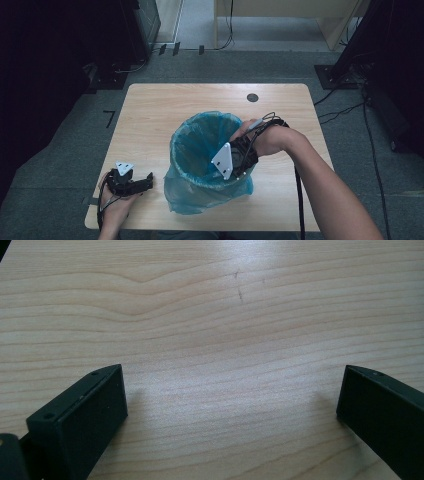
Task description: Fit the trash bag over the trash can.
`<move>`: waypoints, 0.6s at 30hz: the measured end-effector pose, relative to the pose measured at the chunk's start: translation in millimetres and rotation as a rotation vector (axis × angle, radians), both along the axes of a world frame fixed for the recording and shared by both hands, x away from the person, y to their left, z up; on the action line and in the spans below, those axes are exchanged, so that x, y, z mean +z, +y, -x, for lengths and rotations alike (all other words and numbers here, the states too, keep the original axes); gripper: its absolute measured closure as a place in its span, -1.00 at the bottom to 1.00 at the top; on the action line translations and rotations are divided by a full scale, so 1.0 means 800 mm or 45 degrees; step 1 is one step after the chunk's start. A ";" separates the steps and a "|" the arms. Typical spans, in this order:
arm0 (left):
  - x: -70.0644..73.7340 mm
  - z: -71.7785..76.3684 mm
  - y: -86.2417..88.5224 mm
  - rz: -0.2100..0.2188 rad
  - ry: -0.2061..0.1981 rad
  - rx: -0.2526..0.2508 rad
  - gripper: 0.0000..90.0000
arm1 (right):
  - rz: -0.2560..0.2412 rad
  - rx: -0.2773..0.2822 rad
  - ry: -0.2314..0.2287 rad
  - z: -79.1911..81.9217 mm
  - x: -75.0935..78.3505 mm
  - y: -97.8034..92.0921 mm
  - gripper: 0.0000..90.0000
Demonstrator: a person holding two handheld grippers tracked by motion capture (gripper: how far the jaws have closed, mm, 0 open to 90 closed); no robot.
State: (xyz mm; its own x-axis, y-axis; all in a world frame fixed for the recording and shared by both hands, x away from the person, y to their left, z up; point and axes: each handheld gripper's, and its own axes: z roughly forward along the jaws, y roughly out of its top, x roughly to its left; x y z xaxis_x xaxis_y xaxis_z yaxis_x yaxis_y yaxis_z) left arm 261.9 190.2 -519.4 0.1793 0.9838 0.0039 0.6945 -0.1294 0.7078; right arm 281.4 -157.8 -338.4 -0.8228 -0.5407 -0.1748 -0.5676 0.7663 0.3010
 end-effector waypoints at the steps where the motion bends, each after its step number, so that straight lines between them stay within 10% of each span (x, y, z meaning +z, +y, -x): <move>1: 0.000 0.000 0.000 0.000 0.000 0.000 -1.00 | 0.001 -0.012 -0.001 0.001 0.002 -0.001 1.00; 18: 0.000 0.000 0.000 0.000 -0.001 0.000 -1.00 | -0.127 -0.043 -0.054 0.023 0.042 -0.031 1.00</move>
